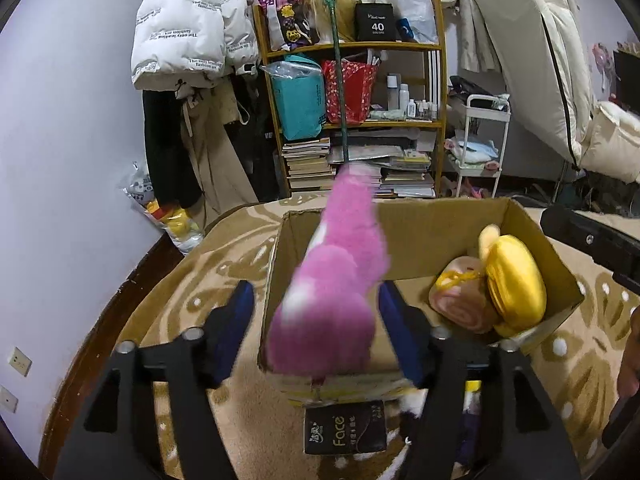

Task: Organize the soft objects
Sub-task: 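Lift both plushes and release them into the box, left tool pink, right tool yellow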

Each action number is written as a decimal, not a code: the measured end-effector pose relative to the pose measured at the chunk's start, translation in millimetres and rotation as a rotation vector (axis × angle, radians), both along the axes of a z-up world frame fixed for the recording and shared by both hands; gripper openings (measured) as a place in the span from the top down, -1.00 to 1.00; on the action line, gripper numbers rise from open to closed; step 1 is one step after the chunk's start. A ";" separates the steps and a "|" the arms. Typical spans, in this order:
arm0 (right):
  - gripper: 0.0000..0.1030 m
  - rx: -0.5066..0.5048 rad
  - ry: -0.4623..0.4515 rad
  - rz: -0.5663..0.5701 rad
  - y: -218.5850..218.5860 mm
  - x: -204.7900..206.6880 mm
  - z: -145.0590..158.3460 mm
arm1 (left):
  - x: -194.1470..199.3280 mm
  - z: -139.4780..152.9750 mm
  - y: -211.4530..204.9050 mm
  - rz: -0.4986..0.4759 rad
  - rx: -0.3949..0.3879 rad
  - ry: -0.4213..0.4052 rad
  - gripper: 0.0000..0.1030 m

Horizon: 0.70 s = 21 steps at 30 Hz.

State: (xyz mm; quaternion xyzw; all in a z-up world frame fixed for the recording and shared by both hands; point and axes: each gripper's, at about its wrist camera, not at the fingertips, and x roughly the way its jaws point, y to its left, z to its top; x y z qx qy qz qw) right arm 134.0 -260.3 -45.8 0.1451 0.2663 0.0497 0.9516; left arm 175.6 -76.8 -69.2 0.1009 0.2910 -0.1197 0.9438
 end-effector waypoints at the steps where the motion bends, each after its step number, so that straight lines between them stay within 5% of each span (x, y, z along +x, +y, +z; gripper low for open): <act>1: -0.03 -0.009 0.003 0.001 0.7 -0.3 0.1 | -1.4 -0.4 0.6 0.002 0.007 -0.006 -0.37; 11: -0.45 -0.064 0.010 0.004 7.1 -13.3 10.6 | -14.9 5.6 12.7 0.037 0.019 0.006 -0.79; 21: -0.98 -0.062 0.056 -0.048 4.8 -43.2 22.0 | -46.3 14.8 16.3 0.018 0.072 0.005 -0.81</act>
